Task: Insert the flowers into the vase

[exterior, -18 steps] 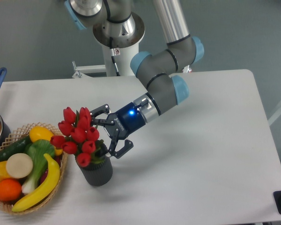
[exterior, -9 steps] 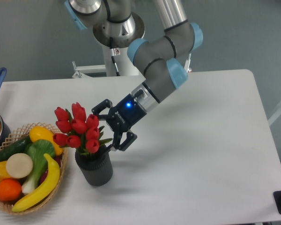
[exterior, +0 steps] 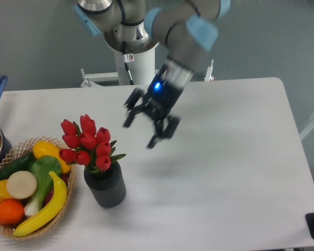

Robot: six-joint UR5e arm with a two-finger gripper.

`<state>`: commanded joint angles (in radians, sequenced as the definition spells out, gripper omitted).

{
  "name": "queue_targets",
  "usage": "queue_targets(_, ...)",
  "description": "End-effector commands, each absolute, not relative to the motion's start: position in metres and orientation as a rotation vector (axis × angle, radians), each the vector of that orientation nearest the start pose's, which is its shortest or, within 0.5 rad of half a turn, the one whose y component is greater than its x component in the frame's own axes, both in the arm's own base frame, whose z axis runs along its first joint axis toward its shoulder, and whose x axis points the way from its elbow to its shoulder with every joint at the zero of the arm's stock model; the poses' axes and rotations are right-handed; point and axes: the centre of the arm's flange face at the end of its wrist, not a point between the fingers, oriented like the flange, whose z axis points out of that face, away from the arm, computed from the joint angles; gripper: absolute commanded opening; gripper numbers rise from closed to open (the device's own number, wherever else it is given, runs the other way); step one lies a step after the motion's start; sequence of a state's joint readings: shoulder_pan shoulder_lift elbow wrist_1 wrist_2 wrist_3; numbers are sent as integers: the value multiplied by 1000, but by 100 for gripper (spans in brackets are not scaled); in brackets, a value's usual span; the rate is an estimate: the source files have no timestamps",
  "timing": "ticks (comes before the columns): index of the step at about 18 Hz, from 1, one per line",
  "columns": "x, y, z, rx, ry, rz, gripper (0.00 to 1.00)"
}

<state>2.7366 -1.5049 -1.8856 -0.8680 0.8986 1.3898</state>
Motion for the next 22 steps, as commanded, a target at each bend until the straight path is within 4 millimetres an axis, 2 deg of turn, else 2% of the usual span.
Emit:
queue_targets(2, -374, 356, 490, -2421, 446, 403, 100)
queue_targets(4, -381, 351, 506, -2466, 442, 475, 100)
queue_targets(7, -386, 349, 528, -2501, 461, 454, 100)
queue_targets(9, -404, 329, 536, -2545, 564, 466, 100)
queue_targets(11, -421, 302, 538, -2566, 683, 457, 100)
queue_targets(15, -434, 269, 539, -2577, 802, 427, 100)
queue_targets(18, -431, 256, 535, -2603, 774, 371, 100)
queue_targets(22, -428, 255, 531, -2602, 769, 361, 100)
